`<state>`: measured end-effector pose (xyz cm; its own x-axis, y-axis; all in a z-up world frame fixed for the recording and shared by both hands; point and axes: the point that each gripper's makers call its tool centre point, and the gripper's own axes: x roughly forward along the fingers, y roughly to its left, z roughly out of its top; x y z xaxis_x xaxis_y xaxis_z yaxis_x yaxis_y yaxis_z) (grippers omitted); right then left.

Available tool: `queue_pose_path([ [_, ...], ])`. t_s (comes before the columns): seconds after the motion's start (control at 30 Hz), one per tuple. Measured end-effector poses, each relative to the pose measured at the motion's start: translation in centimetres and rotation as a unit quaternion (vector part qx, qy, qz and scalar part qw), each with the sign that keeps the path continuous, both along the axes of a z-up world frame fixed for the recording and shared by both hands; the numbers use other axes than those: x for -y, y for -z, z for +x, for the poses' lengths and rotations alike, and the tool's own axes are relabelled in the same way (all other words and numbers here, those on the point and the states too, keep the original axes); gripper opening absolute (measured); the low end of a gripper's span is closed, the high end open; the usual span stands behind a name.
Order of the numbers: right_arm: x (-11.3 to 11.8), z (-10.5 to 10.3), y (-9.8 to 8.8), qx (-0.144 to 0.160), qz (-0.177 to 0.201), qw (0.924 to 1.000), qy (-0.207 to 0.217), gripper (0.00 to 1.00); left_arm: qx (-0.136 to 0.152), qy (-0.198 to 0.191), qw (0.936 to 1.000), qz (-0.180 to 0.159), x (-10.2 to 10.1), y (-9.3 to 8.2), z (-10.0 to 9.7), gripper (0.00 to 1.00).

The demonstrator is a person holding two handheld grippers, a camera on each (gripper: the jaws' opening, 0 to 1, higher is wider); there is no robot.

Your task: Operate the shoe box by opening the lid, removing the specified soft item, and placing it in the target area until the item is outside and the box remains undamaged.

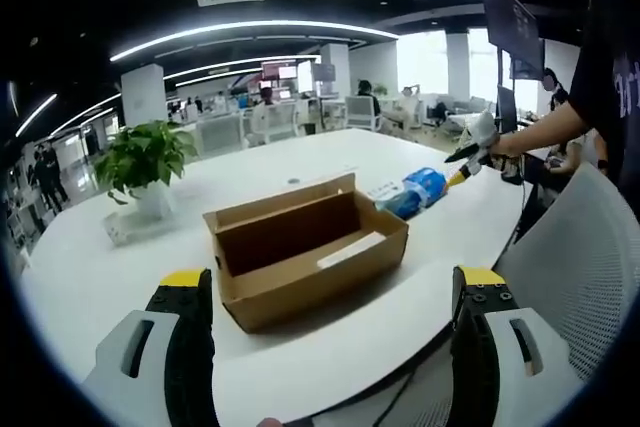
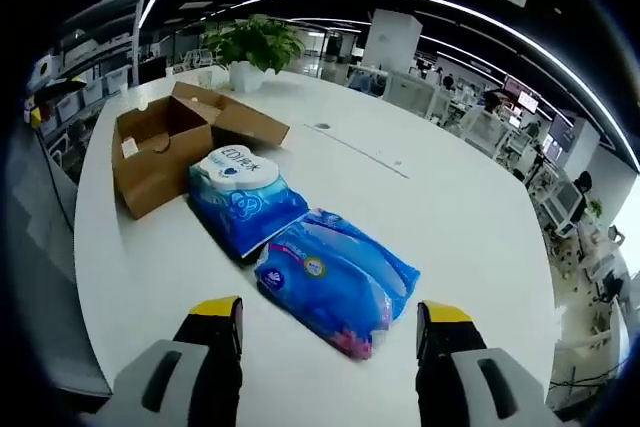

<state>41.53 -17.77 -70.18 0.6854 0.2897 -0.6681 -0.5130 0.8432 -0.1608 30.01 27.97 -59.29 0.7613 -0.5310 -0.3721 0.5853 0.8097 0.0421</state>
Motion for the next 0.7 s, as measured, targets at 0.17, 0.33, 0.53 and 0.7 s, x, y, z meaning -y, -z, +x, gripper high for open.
queue_pose_path([
  [0.17,-1.2,-0.7,-1.6,-0.002,0.006,1.0,-0.002,0.7,0.0,0.001,1.0,0.001,0.0,0.0,-0.1,0.99],
  [0.33,-3.1,-1.2,-3.1,0.0,0.008,0.9998,-0.017,0.7,-0.001,0.006,1.0,0.005,0.0,0.2,-0.3,0.99],
  [0.53,-6.3,-1.6,-4.9,0.007,0.007,0.9984,-0.055,0.69,-0.001,0.011,0.9999,0.004,0.2,0.2,-0.4,0.99],
  [0.7,-10.0,-1.9,-6.1,0.001,0.015,0.9944,-0.105,0.67,0.0,0.008,1.0,0.0,0.0,0.1,-0.4,0.99],
])
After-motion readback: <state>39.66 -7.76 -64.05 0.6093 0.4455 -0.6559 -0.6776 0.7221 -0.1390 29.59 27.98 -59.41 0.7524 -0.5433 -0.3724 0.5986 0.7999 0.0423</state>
